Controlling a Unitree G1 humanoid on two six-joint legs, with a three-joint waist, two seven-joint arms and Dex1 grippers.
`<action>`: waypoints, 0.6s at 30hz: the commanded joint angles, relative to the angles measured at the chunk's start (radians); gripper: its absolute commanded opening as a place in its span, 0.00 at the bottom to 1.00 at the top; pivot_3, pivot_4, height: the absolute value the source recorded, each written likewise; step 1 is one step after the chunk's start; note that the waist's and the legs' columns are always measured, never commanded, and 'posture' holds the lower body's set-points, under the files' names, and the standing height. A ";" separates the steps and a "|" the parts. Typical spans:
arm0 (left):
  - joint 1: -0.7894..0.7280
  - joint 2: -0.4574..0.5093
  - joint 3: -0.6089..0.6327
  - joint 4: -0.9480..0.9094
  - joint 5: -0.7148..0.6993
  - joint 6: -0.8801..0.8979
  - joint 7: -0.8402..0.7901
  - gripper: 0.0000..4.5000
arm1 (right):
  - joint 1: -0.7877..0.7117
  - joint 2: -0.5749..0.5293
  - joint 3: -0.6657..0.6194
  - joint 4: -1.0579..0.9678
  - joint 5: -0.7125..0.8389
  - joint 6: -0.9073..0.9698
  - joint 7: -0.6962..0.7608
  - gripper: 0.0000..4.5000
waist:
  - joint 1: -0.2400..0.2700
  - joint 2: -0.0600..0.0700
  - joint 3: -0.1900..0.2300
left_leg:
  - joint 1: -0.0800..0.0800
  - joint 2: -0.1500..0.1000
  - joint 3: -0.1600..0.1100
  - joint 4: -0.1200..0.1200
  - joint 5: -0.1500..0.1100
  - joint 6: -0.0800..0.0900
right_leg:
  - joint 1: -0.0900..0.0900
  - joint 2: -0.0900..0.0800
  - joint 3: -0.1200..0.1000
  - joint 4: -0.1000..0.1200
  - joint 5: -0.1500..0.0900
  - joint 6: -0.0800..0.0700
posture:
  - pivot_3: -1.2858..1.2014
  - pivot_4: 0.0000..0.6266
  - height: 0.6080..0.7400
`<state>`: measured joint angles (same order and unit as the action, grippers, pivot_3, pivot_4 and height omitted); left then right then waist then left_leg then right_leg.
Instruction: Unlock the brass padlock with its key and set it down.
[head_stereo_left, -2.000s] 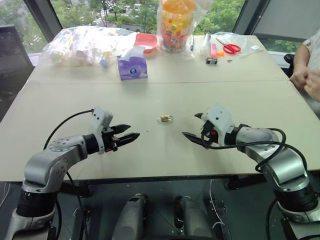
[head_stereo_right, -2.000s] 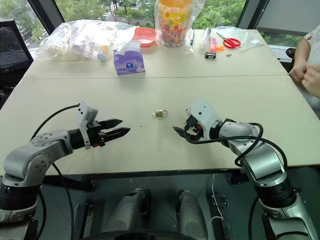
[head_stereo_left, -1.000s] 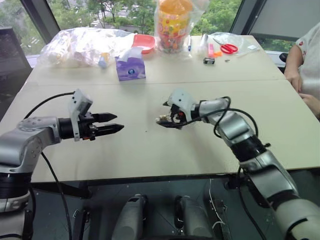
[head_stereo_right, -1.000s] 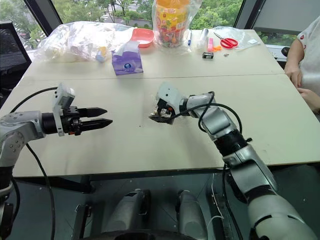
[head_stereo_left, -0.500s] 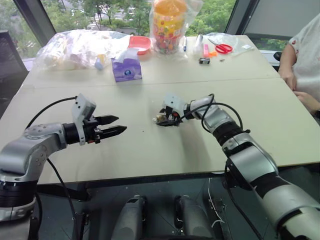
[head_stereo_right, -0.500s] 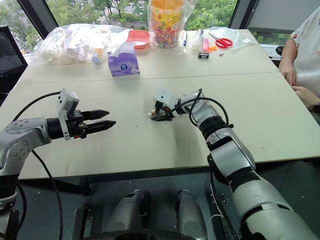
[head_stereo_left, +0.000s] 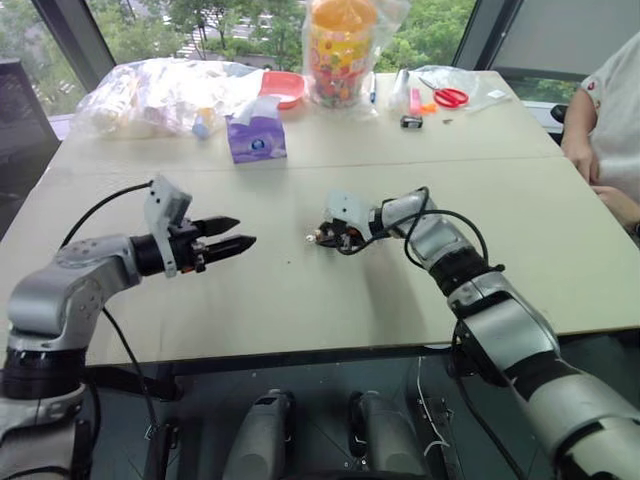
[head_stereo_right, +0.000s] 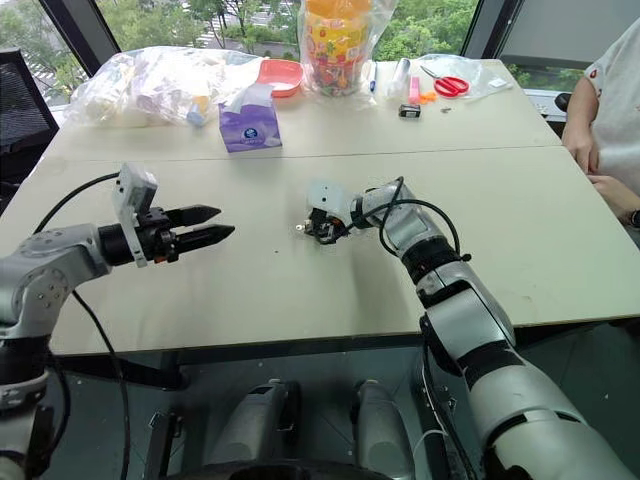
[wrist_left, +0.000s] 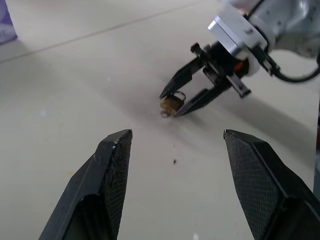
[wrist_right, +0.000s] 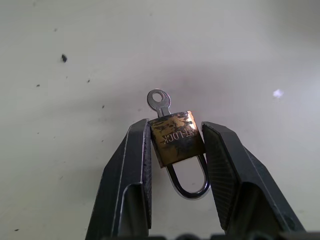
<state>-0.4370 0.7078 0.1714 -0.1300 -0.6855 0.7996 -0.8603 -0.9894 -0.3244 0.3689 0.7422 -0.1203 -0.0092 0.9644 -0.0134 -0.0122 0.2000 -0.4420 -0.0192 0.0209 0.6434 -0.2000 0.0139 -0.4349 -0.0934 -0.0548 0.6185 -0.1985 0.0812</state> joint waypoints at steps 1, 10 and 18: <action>-0.076 -0.053 0.055 0.046 -0.065 0.013 0.025 0.68 | -0.004 -0.022 -0.055 -0.182 -0.026 -0.088 -0.107 0.21 | -0.001 0.000 0.000 | 0.000 0.000 0.000 0.000 0.000 0.000 | 0.000 0.000 0.000 0.000 0.000 0.000 | 0.52 0.24 1.00; -0.249 -0.167 0.084 0.241 -0.136 0.025 0.015 0.68 | 0.093 -0.047 -0.084 -0.561 -0.144 -0.182 -0.320 0.21 | 0.000 0.000 0.000 | 0.000 0.001 0.000 0.001 0.000 0.000 | 0.000 0.001 0.000 0.002 0.000 0.002 | 0.52 0.24 1.00; -0.332 -0.194 0.060 0.327 -0.118 0.004 -0.031 0.50 | 0.103 -0.052 -0.076 -0.619 -0.184 -0.172 -0.354 0.21 | 0.001 -0.001 0.000 | 0.000 0.000 0.000 0.003 0.000 0.000 | 0.001 0.001 0.000 0.002 0.000 0.001 | 0.52 0.24 1.00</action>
<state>-0.7355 0.5107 0.2199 0.2015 -0.7972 0.8184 -0.8762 -0.8802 -0.3725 0.3065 0.1725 -0.3007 -0.1797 0.6271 -0.0122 -0.0128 0.1999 -0.4420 -0.0187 0.0209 0.6462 -0.1999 0.0144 -0.4340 -0.0928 -0.0549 0.6202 -0.1984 0.0823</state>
